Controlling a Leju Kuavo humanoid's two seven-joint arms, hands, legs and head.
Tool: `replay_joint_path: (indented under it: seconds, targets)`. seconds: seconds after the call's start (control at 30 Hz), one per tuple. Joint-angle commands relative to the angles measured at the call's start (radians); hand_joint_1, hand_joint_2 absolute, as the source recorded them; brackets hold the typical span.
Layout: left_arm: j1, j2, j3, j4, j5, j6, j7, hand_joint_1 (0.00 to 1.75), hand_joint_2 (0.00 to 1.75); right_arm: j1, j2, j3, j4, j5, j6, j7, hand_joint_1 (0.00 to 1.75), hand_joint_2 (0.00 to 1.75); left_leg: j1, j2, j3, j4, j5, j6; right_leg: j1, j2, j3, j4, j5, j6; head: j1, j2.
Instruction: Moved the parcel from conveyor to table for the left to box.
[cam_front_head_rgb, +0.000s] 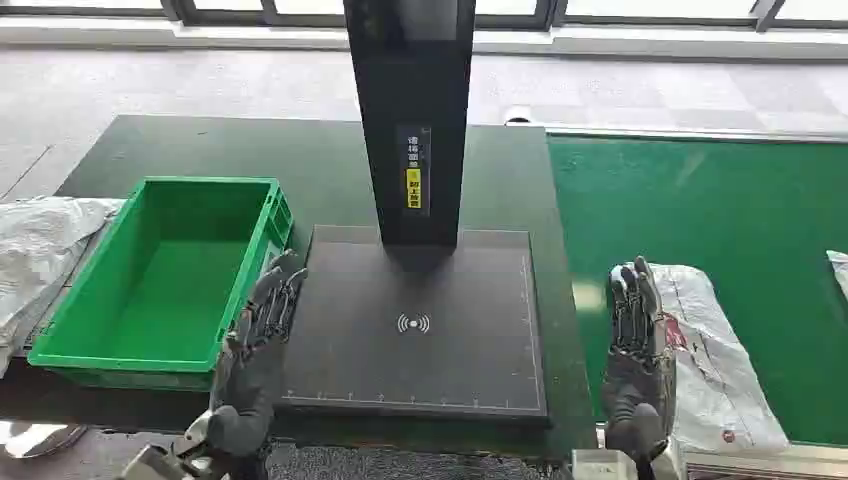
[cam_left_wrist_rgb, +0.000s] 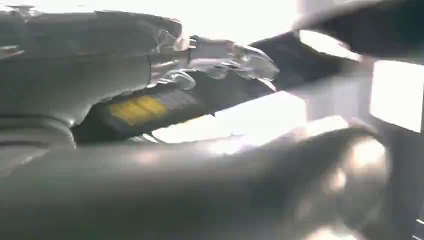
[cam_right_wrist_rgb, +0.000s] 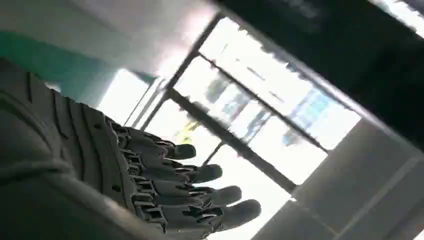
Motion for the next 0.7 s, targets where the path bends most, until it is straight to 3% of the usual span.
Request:
replay_joint_path:
  seconds: [0.03,0.13,0.2,0.7]
  targets:
    - [-0.008,-0.120,0.048,0.295,-0.177,0.161,0.043,0.00,0.00,-0.063,0.247,-0.692,0.241,0.714,-0.068,0.256,0.00,1.75,0.000,-0.005,0.001,-0.003,0.003,0.001,0.000,-0.006,0.003,-0.005,0.002,0.000,-0.001,0.000]
    - [-0.027,-0.122,0.051,0.317,-0.172,0.152,0.044,0.00,0.00,-0.059,0.263,-0.734,0.236,0.731,-0.077,0.241,0.00,1.75,0.000,-0.013,-0.004,-0.004,0.006,0.004,0.001,-0.014,0.002,-0.009,0.002,0.003,0.001,0.000]
    - [-0.027,-0.122,0.051,0.317,-0.172,0.152,0.044,0.00,0.00,-0.059,0.263,-0.734,0.236,0.731,-0.077,0.241,0.00,1.75,-0.001,-0.007,-0.002,-0.001,0.002,0.003,-0.001,-0.008,0.002,-0.003,0.001,0.002,0.000,0.000]
    - [-0.034,-0.122,0.052,0.330,-0.174,0.144,0.045,0.00,0.00,-0.027,0.289,-0.717,0.178,0.758,-0.049,0.251,0.00,1.75,-0.001,-0.004,-0.006,0.001,0.002,0.002,-0.001,-0.004,-0.003,-0.001,0.001,0.003,0.000,0.000]
